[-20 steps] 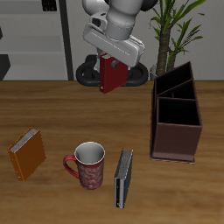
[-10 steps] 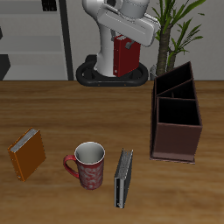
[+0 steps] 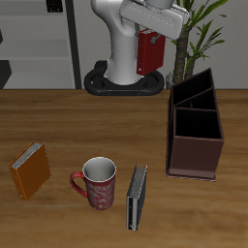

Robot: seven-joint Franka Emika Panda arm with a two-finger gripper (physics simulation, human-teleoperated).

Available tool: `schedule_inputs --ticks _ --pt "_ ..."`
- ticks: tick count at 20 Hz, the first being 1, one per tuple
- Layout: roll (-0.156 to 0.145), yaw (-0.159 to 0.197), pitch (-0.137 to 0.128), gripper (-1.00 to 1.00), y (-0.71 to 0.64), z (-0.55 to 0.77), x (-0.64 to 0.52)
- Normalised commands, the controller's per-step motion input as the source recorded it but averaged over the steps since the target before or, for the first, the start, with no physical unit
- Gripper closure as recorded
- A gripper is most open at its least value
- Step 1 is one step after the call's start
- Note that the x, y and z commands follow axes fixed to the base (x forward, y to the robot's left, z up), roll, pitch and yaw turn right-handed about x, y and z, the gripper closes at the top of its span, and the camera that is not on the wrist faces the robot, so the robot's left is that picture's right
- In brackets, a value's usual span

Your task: Place the red book into the left desk caddy's left compartment

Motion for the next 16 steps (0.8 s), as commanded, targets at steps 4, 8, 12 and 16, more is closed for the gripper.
schedule_inputs --ticks 4,8,12,16 --pt "0.028 0.022 -0.006 1.00 0.32 0.06 -0.14" --pt "0.021 0.018 -0.008 1.00 0.30 0.05 -0.17" --pt "0.006 -0.010 0.022 1.00 0.17 -0.01 -0.17" --pt "0.007 0.006 -0.001 1.00 0.10 0.03 -0.17"
